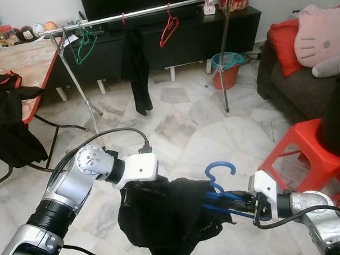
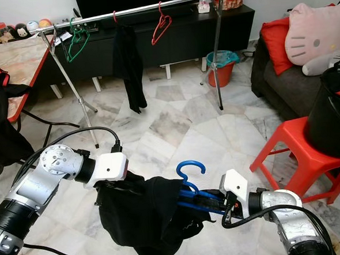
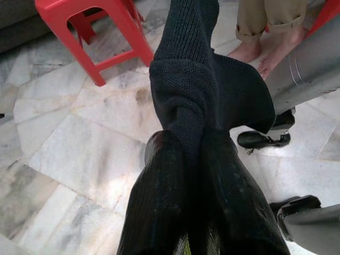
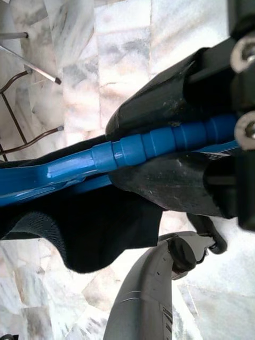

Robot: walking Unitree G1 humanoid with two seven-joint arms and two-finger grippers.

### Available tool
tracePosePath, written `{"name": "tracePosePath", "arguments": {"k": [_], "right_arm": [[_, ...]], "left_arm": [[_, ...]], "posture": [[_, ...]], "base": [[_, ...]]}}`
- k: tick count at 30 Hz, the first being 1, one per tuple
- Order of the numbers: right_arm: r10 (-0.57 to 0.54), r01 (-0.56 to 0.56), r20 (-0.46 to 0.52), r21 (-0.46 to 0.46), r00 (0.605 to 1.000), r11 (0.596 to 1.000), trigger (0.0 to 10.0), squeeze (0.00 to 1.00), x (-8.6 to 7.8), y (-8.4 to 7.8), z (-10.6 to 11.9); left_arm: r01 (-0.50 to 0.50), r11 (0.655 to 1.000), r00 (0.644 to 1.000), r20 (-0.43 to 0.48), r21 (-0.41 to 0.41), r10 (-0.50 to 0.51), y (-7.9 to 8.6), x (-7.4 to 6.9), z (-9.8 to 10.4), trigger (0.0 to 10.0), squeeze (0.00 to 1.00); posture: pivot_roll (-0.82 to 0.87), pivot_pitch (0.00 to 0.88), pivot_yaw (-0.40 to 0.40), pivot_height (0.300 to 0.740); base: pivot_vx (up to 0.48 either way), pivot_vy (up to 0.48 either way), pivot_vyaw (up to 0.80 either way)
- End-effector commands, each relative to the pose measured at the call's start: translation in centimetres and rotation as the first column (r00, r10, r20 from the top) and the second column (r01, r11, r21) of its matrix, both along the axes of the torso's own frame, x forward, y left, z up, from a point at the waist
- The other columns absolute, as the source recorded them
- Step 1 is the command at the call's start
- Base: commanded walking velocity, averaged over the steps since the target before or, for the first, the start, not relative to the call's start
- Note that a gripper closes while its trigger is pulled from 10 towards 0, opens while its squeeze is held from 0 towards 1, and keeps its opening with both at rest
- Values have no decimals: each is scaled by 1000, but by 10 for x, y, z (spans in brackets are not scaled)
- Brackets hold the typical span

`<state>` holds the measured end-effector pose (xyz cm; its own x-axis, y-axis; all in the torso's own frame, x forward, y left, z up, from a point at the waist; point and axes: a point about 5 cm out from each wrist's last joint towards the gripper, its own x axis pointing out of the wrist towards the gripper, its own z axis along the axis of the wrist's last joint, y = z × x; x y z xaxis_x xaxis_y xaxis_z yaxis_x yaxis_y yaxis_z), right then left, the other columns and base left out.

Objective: Hang hanger

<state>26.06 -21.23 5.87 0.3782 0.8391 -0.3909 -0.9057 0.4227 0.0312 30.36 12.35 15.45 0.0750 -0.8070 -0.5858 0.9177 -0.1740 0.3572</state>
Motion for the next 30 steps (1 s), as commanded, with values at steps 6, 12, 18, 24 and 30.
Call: {"name": "tracePosePath", "arguments": {"k": [6,12,18,24,30], "right_arm": [[-33,32,26,40,999,999,0,0,5,7,2],[-39,38,30,45,999,998,0,0,5,10,0],[-46,44,40,44,998,998,0,0,6,11,0],[-58,56,51,47,997,997,0,0,7,15,-1],[-112,108,78,44,991,993,0,0,10,18,-4]], "left_arm": [[56,998,998,18,-9,-56,-6,-1,11,10000,0],[68,997,997,-25,-33,-69,-8,-2,10,10000,1000],[64,997,998,-9,-41,-65,-10,1,13,10000,1000],[49,997,998,30,-56,-48,-11,4,16,10000,1000],[-28,992,991,130,-124,44,-11,16,26,10000,1000]], "posture": [[-152,0,54,740],[-155,0,56,740],[-155,0,56,740],[-154,0,55,740],[-153,0,54,740]], "base": [[0,0,0],[0,0,0],[0,0,0],[0,0,0],[0,0,0]]}}
